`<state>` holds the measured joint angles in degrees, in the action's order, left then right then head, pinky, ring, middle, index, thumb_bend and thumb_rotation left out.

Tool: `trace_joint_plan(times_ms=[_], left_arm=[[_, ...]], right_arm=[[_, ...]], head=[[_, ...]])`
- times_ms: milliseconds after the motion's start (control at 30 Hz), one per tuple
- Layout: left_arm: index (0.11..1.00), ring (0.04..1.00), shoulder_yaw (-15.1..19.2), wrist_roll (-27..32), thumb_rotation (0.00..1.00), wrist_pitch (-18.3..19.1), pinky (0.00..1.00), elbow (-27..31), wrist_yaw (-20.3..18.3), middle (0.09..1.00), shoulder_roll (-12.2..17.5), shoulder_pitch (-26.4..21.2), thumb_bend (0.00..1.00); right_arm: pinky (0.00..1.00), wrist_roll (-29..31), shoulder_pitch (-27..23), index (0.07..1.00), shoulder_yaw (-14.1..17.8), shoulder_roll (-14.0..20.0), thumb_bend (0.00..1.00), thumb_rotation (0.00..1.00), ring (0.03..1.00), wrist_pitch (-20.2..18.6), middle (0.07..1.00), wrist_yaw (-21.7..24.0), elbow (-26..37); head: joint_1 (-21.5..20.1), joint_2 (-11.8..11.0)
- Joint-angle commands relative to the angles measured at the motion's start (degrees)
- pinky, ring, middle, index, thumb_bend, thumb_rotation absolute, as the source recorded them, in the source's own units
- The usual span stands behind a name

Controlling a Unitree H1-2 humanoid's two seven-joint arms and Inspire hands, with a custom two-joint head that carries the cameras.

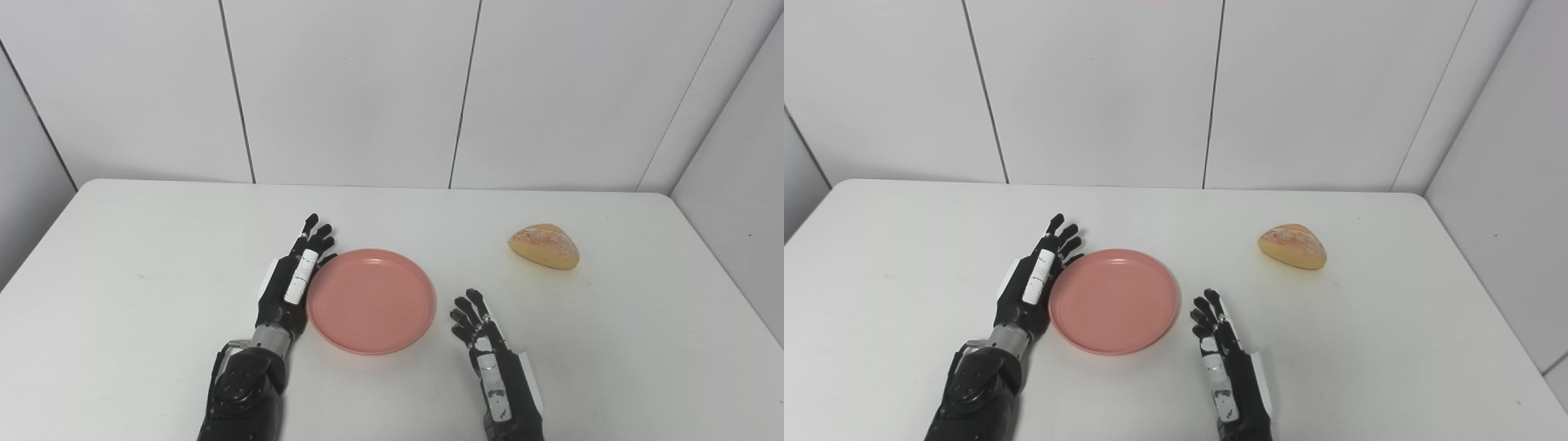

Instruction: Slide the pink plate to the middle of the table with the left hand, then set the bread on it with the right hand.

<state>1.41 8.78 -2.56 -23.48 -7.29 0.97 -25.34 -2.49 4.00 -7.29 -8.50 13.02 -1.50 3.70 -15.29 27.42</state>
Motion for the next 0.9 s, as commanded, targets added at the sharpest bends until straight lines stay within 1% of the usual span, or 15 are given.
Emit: trace_joint_plan(times_ms=[0,67,100,133,167,233,333,467,533,567,633,700,767,867], left_arm=[[0.986,0.948,0.3,0.0,0.81,2.0,0.88,0.4,0.3,0.959,0.3,1.1,1.0],[0.985,0.947,0.4,0.0,0.81,2.1,0.88,0.6,0.4,0.957,0.5,1.3,1.0],[0.984,0.944,0.6,0.0,0.81,2.1,0.88,0.6,0.4,0.957,0.6,1.3,1.0],[0.984,0.944,0.7,0.1,0.81,2.0,0.88,0.3,0.3,0.957,0.8,1.3,1.0],[0.985,0.944,0.9,0.2,0.81,1.9,0.88,0.1,0.2,0.957,1.0,1.3,1.0],[0.986,0.943,1.0,0.3,0.81,1.5,0.87,-0.6,0.0,0.955,1.2,1.0,1.0],[0.985,0.944,1.4,0.8,0.8,1.0,0.89,-1.6,-0.4,0.954,1.2,0.7,1.0],[0.986,0.942,1.7,0.9,0.81,-0.1,0.9,-3.1,-1.0,0.955,1.4,0.4,1.0],[0.989,0.945,1.8,1.2,0.81,-0.7,0.9,-3.8,-1.3,0.957,1.4,0.2,1.0],[0.988,0.948,1.9,1.3,0.81,-0.9,0.91,-4.1,-1.5,0.957,1.5,0.2,1.0],[0.987,0.95,1.9,1.5,0.81,-1.0,0.91,-4.3,-1.6,0.957,1.4,0.1,1.0],[0.985,0.951,2.1,1.6,0.8,-0.9,0.93,-4.3,-1.7,0.957,1.4,0.0,1.0],[0.982,0.952,2.3,1.7,0.8,-0.6,0.93,-4.2,-1.7,0.955,1.2,-0.1,1.0],[0.965,0.943,2.6,1.7,0.79,-0.3,0.93,-3.9,-1.5,0.946,0.9,0.0,1.0]], right_arm=[[0.86,-0.3,0.6,0.907,0.8,-0.4,0.78,0.96,0.853,2.0,0.854,-1.2,0.1],[0.84,-1.0,0.5,0.897,1.3,-0.5,0.79,0.96,0.84,1.5,0.841,-1.9,1.8],[0.8,-1.9,0.3,0.893,1.7,-0.5,0.83,0.98,0.805,1.1,0.819,-2.5,3.0],[0.78,-3.0,0.0,0.891,2.0,-0.4,0.84,0.99,0.787,0.6,0.807,-3.0,4.2],[0.76,-4.2,-0.3,0.889,2.2,-0.2,0.83,0.99,0.771,0.2,0.798,-3.4,5.2],[0.74,-7.2,-1.1,0.894,2.7,0.3,0.78,0.96,0.749,-1.1,0.793,-3.8,7.0],[0.73,-8.2,-2.9,0.889,3.5,1.2,0.77,0.9,0.74,-2.4,0.793,-3.7,8.5],[0.69,-12.7,-6.3,0.87,4.7,3.4,0.82,0.87,0.739,-8.8,0.788,-3.2,11.9],[0.67,-18.2,-8.1,0.866,4.4,5.6,0.84,0.85,0.726,-12.0,0.776,-2.5,13.2],[0.65,-20.9,-9.2,0.855,4.2,6.9,0.87,0.81,0.721,-13.7,0.764,-2.0,13.6],[0.64,-24.5,-10.8,0.848,4.0,8.8,0.89,0.79,0.72,-16.6,0.759,-1.1,14.1],[0.63,-26.5,-12.1,0.832,4.0,10.0,0.97,0.72,0.739,-19.0,0.762,-0.4,14.4],[0.63,-27.8,-13.2,0.826,4.0,11.2,0.99,0.67,0.748,-21.3,0.767,0.7,14.7],[0.63,-29.3,-14.9,0.823,4.0,13.3,1.0,0.56,0.751,-24.3,0.776,2.4,15.4]], head=[[-0.1,-0.3],[-0.3,-0.3],[-0.3,-0.3],[-0.6,-0.8],[-0.9,-1.2],[-1.4,-1.8],[-1.8,-2.3],[-3.2,-3.6],[-4.1,-4.1],[-4.9,-4.4],[-5.4,-4.5],[-5.6,-4.5],[-5.8,-4.6],[-5.9,-4.7]])
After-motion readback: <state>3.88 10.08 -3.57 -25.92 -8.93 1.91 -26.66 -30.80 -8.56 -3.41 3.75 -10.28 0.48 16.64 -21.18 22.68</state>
